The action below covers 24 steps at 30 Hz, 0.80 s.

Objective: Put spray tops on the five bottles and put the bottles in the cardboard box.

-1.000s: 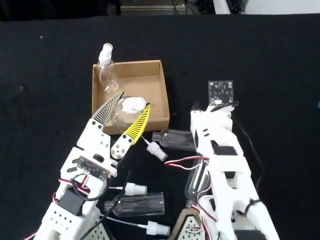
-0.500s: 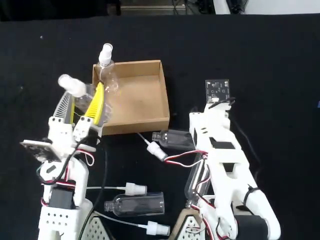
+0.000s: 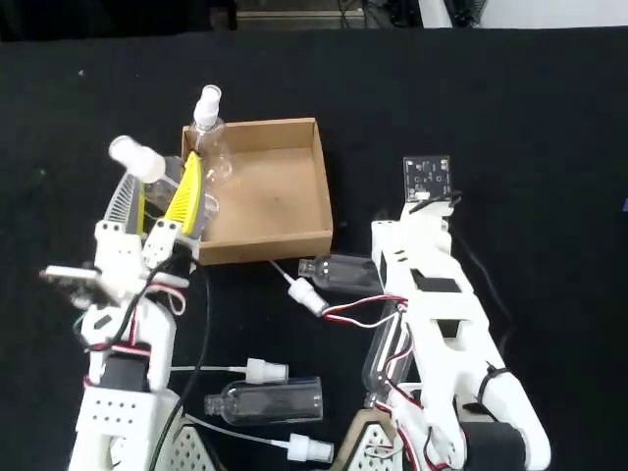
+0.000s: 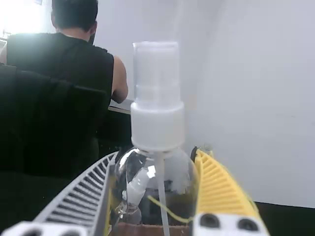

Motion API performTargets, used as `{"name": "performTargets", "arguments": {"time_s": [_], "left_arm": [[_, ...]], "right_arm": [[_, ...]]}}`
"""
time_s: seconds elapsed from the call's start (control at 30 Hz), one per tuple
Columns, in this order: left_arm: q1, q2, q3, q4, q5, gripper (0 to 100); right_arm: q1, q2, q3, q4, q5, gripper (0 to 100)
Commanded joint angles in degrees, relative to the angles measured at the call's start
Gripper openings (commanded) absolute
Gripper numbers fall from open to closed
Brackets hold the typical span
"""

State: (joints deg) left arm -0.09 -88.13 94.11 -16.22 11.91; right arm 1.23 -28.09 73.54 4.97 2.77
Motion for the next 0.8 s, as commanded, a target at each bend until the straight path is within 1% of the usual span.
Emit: {"name": "performTargets", "arguments": {"time_s": [0.0, 0.1, 0.23, 0.33, 0.53, 0.77], "left_arm": [[-0.40, 17.93, -8.92, -9.23, 0.53, 3], [-0.40, 29.63, -10.86, -16.53, 0.53, 3], [-0.13, 44.22, -12.79, -29.54, 0.53, 3], [-0.04, 54.42, -14.02, -37.45, 0.53, 3], [-0.31, 71.65, -18.15, -49.32, 0.53, 3], [0.04, 84.48, -20.88, -59.87, 0.53, 3]], "right_arm": [[1.32, 0.04, -3.56, -1.67, 0.70, 10.0], [2.29, 0.04, -3.65, -1.67, 0.70, 10.0], [3.08, 0.04, -3.74, -1.85, 0.70, 10.0], [3.08, 0.04, -3.74, -1.85, 0.70, 10.0], [2.99, -0.04, -3.82, -1.93, 0.70, 10.0], [2.99, -0.22, -3.82, -1.93, 0.70, 10.0]]}}
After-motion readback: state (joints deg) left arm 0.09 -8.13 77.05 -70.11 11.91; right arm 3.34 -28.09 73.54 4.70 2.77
